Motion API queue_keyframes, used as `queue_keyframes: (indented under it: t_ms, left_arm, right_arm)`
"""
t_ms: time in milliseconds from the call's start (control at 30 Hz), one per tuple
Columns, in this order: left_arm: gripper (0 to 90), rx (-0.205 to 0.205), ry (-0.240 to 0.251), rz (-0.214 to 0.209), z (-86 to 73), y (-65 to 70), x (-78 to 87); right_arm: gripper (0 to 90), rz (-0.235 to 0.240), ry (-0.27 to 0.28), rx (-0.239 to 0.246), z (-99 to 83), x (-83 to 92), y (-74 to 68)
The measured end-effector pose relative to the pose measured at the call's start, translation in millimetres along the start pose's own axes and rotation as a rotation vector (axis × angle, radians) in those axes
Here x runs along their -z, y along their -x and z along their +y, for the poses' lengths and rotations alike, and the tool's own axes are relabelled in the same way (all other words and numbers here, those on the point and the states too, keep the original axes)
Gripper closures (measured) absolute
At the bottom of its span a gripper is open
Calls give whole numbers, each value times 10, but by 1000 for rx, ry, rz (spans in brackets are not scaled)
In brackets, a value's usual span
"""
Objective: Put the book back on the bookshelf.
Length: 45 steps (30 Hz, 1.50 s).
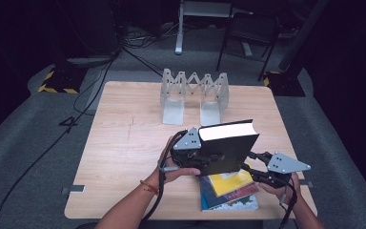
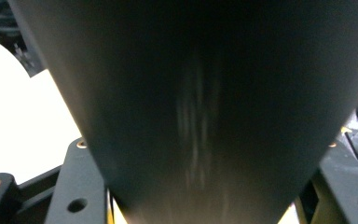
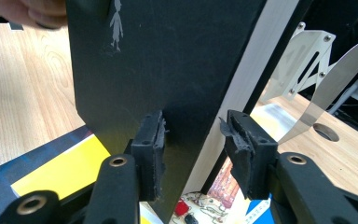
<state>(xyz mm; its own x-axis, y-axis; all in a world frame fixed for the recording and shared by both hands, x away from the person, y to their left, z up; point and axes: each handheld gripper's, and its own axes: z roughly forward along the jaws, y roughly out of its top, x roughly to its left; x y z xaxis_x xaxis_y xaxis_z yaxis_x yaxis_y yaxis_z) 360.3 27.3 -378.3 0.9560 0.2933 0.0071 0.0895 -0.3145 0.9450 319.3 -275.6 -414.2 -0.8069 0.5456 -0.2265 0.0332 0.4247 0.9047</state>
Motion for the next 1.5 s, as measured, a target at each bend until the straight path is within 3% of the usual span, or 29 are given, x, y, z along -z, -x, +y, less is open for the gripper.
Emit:
queue_keyframes:
  t_ms: [367, 500, 600, 733, 833, 933, 1133, 1367, 1500]
  left_arm:
    - [407, -5, 47, -26, 200, -36, 19]
    - [450, -44, 30, -46, 271, -23, -2]
    - [462, -50, 33, -33, 305, 3, -16]
    - [480, -27, 44, -31, 333, -11, -31]
    - [489, -33, 39, -20, 387, 4, -53]
    - [497, -55, 31, 1, 458, 27, -75]
    - [504, -23, 28, 47, 520, -33, -126]
    - [507, -35, -20, 156, 625, -118, -62]
    - [510, -13, -17, 216, 605, -202, 69]
  right_arm:
    - [494, -15, -19, -9, -25, -24, 8]
    - [461, -25, -32, -11, -55, 1, 19]
    - [450, -30, -50, -16, -104, 35, 47]
    - [427, -58, -101, 10, -195, 103, 106]
    - [418, -83, -114, -25, -273, 174, 191]
    - [413, -105, -115, -67, -339, 230, 268]
    - [413, -121, -132, -93, -443, 262, 328]
    - [409, -117, -153, -94, -472, 240, 341]
    - [406, -115, -161, -87, -477, 224, 332]
